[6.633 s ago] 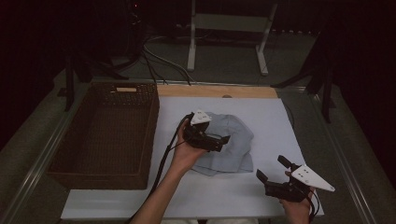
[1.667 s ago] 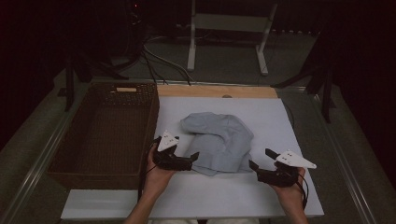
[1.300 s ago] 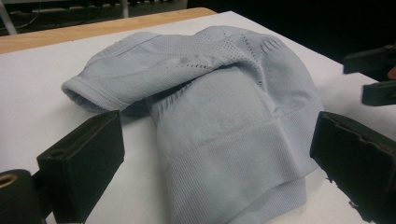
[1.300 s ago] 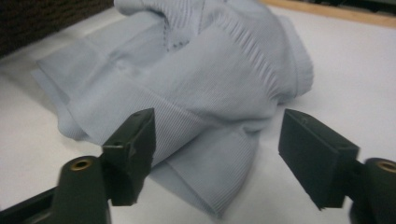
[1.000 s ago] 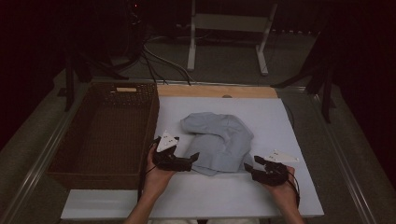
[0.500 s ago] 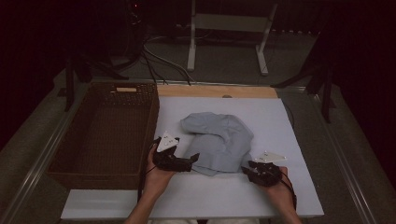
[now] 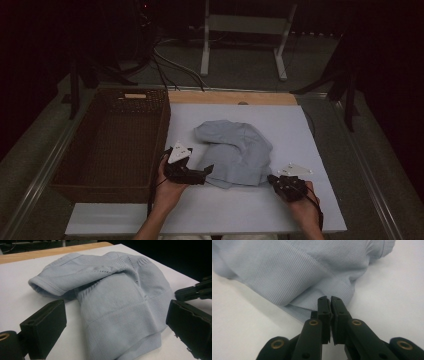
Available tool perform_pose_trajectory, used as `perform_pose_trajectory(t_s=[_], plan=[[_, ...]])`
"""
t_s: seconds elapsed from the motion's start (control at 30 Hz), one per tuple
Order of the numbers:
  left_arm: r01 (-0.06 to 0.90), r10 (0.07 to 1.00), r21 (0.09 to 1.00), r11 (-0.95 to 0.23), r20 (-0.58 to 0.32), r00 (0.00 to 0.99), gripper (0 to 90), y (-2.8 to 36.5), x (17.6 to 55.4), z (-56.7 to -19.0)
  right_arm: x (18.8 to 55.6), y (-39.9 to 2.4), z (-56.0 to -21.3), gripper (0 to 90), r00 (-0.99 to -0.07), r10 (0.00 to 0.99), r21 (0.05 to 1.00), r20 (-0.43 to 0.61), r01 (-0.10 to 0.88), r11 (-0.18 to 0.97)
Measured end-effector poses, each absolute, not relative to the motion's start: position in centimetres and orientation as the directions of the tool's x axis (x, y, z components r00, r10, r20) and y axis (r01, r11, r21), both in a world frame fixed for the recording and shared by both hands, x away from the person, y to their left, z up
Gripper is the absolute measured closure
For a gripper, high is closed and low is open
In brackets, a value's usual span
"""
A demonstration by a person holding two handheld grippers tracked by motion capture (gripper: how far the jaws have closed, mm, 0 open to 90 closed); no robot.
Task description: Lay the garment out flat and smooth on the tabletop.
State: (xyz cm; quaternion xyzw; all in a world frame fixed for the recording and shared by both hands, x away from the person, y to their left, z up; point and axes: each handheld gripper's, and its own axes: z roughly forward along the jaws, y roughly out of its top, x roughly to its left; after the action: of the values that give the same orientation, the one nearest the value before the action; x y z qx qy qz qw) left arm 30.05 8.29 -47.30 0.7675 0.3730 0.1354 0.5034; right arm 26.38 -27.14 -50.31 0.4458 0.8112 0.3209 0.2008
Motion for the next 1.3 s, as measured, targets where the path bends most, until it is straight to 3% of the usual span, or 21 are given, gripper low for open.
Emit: perform_pose_trajectory(t_s=[0.53,1.3], plan=[[0.439,0.711,0.871,-0.223,-0.162,0.684,4.7,8.2,30.1,-47.5,23.2,-30.1,-48.1,87.1,-0.468,0.881,0.741,-0.066,0.568,0.358],[0.434,0.714,0.87,-0.235,-0.149,0.684,4.7,7.7,30.0,-47.8,20.8,-32.9,-47.6,87.0,-0.415,0.909,0.757,-0.043,0.58,0.301]])
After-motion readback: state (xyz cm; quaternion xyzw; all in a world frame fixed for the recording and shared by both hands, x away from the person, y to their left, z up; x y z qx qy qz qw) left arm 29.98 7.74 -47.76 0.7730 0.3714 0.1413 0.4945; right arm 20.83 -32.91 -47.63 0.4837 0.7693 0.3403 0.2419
